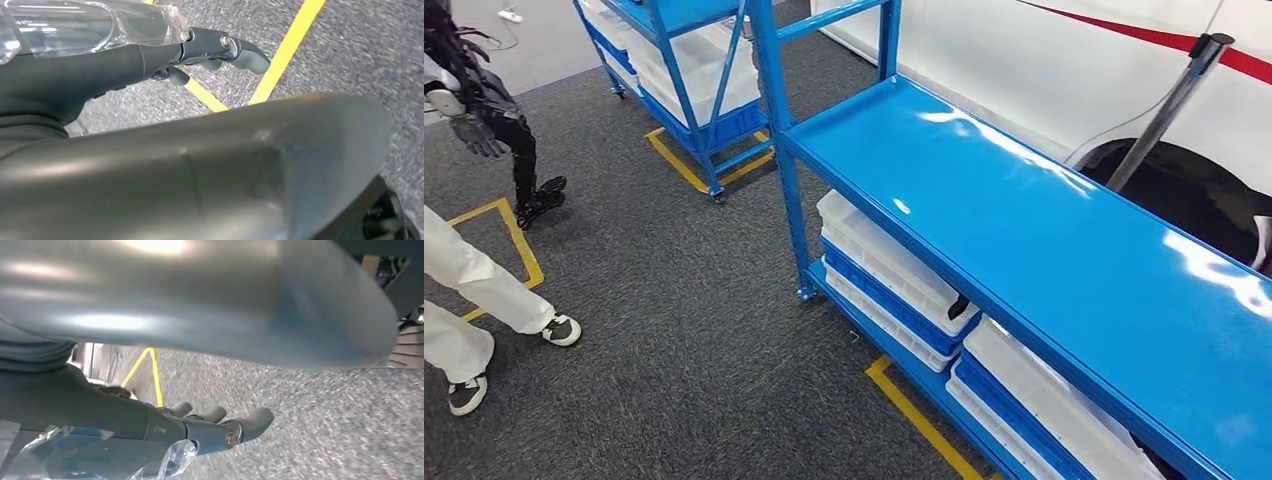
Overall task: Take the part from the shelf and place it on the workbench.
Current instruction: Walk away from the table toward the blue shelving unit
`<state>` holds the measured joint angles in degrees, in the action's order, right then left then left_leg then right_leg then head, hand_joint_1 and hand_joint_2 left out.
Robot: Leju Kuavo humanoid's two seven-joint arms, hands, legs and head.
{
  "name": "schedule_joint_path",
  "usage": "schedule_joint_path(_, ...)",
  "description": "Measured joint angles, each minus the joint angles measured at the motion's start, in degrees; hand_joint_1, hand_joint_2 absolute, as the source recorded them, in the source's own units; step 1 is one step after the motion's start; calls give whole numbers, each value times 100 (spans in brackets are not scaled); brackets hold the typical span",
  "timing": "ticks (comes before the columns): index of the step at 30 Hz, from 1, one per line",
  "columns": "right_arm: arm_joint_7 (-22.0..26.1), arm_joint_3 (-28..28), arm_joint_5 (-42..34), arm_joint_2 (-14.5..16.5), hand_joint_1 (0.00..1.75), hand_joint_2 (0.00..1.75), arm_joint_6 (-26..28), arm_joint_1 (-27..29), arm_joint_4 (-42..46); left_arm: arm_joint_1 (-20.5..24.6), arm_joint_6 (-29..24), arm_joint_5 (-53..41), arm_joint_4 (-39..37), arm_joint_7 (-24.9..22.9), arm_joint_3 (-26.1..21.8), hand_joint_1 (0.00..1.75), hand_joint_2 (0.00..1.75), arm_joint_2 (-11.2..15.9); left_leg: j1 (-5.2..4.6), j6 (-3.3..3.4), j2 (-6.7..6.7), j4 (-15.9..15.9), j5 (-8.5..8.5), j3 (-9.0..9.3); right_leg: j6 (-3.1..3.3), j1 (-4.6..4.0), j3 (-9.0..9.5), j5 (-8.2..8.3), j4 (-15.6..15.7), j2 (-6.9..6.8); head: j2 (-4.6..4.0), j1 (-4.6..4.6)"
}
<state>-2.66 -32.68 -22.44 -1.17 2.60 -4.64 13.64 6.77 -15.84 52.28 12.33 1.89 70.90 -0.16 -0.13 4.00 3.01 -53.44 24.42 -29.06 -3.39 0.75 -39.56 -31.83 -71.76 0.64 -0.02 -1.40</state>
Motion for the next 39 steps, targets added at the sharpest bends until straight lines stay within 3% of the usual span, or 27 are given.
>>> schedule_joint_path(2, -4, 0, -22, -2, 0, 0, 5, 9, -3, 7, 1, -1, 0, -1, 0, 0, 0, -1, 7, -20, 142, -9, 10, 9, -17, 8, 385, 304, 618, -120, 1, 1)
schedule_joint_path(4, -5, 0, -31, -2, 0, 0, 10, 2, -6, 16, 1, -1, 0, -1, 0, 0, 0, 1, -10, -78, 263, -39, 43, 21, 8, -3, 835, 557, 1428, -374, 1, -2)
schedule_joint_path(6, -3, -1, -35, 2, 0, 0, 13, -7, -7, 25, 1, -7, 0, -3, 0, 0, 0, 3, -37, -145, 364, -61, 76, 38, 78, -25, 969, 602, 1713, -461, 1, -10)
schedule_joint_path(8, -4, -2, -44, 3, 0, 0, 16, 2, -8, 43, -1, -11, 0, -4, 0, 0, 0, 2, -20, -213, 424, -68, 95, 59, 160, -35, 948, 623, 1713, -332, 1, -15)
schedule_joint_path(10, -7, -2, -50, 4, 0, 0, 19, 5, -9, 61, -2, -10, 0, -4, 0, 0, 0, 1, 19, -293, 197, -281, 257, -14, 234, -21, 929, 660, 1724, -213, 0, -21)
schedule_joint_path(12, -9, -2, -63, 7, 0, 0, 21, -12, -9, 48, -3, -9, 0, -4, 0, 0, 0, 1, 42, -343, -122, -972, 649, -318, 287, -11, 896, 695, 1725, -75, 0, -31)
schedule_joint_path(14, -9, -3, -82, 9, 0, 0, 22, -17, -10, 16, -3, -9, 0, -5, 0, 0, 0, 1, 45, -352, -209, -1731, 946, -676, 312, -21, 868, 716, 1723, 91, 1, -33)
schedule_joint_path(15, -10, -4, -92, 10, 0, 0, 22, -11, -10, 7, -3, -9, 0, -5, 0, 0, 0, 1, 44, -342, -221, -1861, 938, -746, 312, -26, 863, 723, 1722, 179, 1, -34)
schedule_joint_path(16, -11, -4, -97, 10, 0, 0, 23, -4, -11, 3, -3, -9, 0, -5, 0, 0, 0, 1, 43, -323, -238, -1758, 820, -710, 309, -29, 863, 730, 1722, 266, 1, -34)
schedule_joint_path(17, -11, -5, -104, 10, 0, 0, 25, 0, -11, 5, -3, -9, 0, -5, 0, 0, 0, 1, 41, -296, -282, -1432, 618, -570, 302, -30, 866, 738, 1721, 353, 1, -34)
schedule_joint_path(19, -11, -8, -124, 16, 0, 0, 34, -4, -11, 10, -4, -9, 0, -5, 0, 0, 0, 5, 35, -230, -545, -566, 210, -193, 277, -32, 860, 753, 1716, 512, 1, -34)
schedule_joint_path(21, -11, -12, -141, 24, 0, 0, 46, -9, -11, 15, -5, -9, 0, -5, 0, 0, 0, 11, 14, -195, -723, -111, 54, -5, 227, -31, 833, 771, 1714, 642, 1, -33)
schedule_joint_path(23, -10, -16, -148, 22, 0, 0, 56, 5, -15, 27, -5, -8, 1, -4, 0, 0, 0, 6, 0, -166, -637, -63, 40, 4, 158, -24, 804, 795, 1730, 742, 0, -32)
schedule_joint_path(24, -10, -20, -150, 18, 0, 0, 59, 14, -18, 39, -5, -7, 1, -4, 0, 0, 0, -1, 7, -140, -577, -37, 15, 10, 133, -21, 785, 782, 1711, 681, 1, -32)
schedule_joint_path(25, -11, -28, -151, 13, 0, 0, 61, 19, -21, 48, -5, -7, 2, -4, 0, 0, 0, -7, 18, -108, -513, -4, -12, 16, 113, -27, 736, 712, 1617, 535, 0, -24)
schedule_joint_path(27, -10, -41, -154, 9, 0, 0, 61, 10, -26, 46, -5, -5, 2, -4, 0, 0, 0, -13, 24, -59, -354, 43, -46, 17, 86, -29, 473, 360, 1049, 158, 1, -7)
schedule_joint_path(29, -9, -46, -158, 10, 0, 0, 61, -1, -26, 20, -5, -4, 2, -4, 0, 0, 0, -13, 12, -41, -179, 44, -43, 2, 43, -14, 114, -21, 253, 23, 0, 1)
schedule_joint_path(30, -9, -46, -162, 10, 0, 0, 62, 0, -27, 11, -5, -5, 2, -5, 0, 0, 0, -13, 12, -43, -90, 42, -41, -2, 21, -3, 27, -77, 35, 12, 0, 1)
schedule_joint_path(31, -11, -47, -166, 8, 0, 0, 63, 3, -28, 11, -5, -5, 2, -5, 0, 0, 0, -16, 17, -50, -11, 39, -38, -3, 1, 8, 61, -17, 55, -3, 0, 1)
schedule_joint_path(32, -14, -48, -173, 5, 0, 0, 68, 7, -30, 13, -5, -6, 2, -5, 0, 0, 0, -19, 27, -64, 63, 34, -30, 4, -16, 21, 223, 142, 323, -44, 1, 1)
schedule_joint_path(34, -17, -48, -188, 1, 0, 0, 75, 4, -33, 18, -5, -7, 2, -5, 0, 0, 0, -24, 27, -122, 192, 2, 7, 24, -38, 31, 703, 487, 1169, -273, 2, 4)
schedule_joint_path(35, -15, -48, -199, 2, 0, 0, 78, -4, -33, 19, -5, -8, 2, -5, 0, 0, 0, -23, 17, -160, 246, -18, 31, 33, -15, 31, 869, 584, 1485, -364, 2, 1)
schedule_joint_path(36, -14, -49, -208, 5, 0, 0, 76, -11, -33, 24, -5, -8, 2, -5, 0, 0, 0, -21, 0, -196, 296, -36, 53, 39, 20, 22, 944, 612, 1643, -417, 2, -4)
schedule_joint_path(39, -11, -51, -226, 10, 0, 0, 73, -3, -35, 58, -5, -12, 2, -5, 0, 0, 0, -20, 14, -279, 396, -64, 97, 65, 153, 0, 920, 614, 1678, -280, 1, -18)
